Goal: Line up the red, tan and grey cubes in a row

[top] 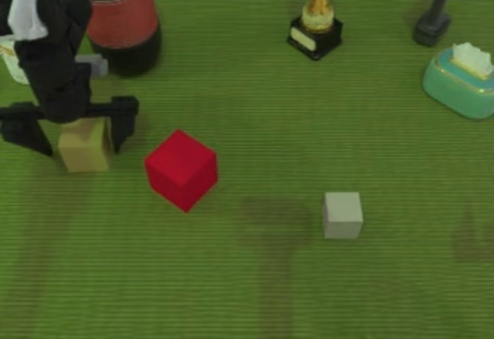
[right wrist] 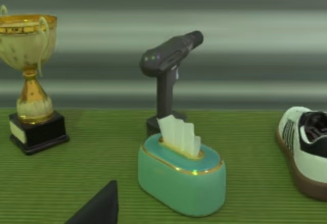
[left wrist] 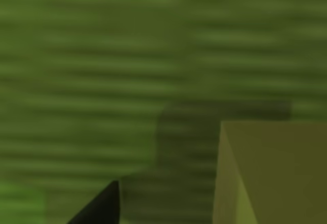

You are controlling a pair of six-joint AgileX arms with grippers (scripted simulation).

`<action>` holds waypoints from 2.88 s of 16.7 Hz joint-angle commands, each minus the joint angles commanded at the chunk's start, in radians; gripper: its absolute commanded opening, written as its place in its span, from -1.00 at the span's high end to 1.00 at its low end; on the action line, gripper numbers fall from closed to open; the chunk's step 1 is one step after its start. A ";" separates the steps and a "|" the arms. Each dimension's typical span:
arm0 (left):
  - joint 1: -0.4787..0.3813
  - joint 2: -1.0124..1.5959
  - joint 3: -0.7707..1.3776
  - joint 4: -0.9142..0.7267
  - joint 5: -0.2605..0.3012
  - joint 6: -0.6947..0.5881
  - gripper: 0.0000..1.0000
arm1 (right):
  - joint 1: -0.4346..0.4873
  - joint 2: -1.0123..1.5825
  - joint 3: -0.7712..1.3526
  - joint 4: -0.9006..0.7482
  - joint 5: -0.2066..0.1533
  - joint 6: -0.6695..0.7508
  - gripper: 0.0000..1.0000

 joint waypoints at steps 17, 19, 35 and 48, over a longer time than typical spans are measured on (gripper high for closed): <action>0.000 0.000 0.000 0.000 0.000 0.000 1.00 | 0.000 0.000 0.000 0.000 0.000 0.000 -1.00; 0.002 -0.019 0.005 -0.006 -0.003 0.002 1.00 | 0.000 0.000 0.000 0.000 0.000 0.000 -1.00; -0.023 -0.078 0.189 -0.254 -0.005 -0.037 1.00 | 0.000 0.000 0.000 0.000 0.000 0.000 -1.00; -0.647 -0.003 0.394 -0.383 -0.011 -0.608 1.00 | 0.000 0.000 0.000 0.000 0.000 0.000 -1.00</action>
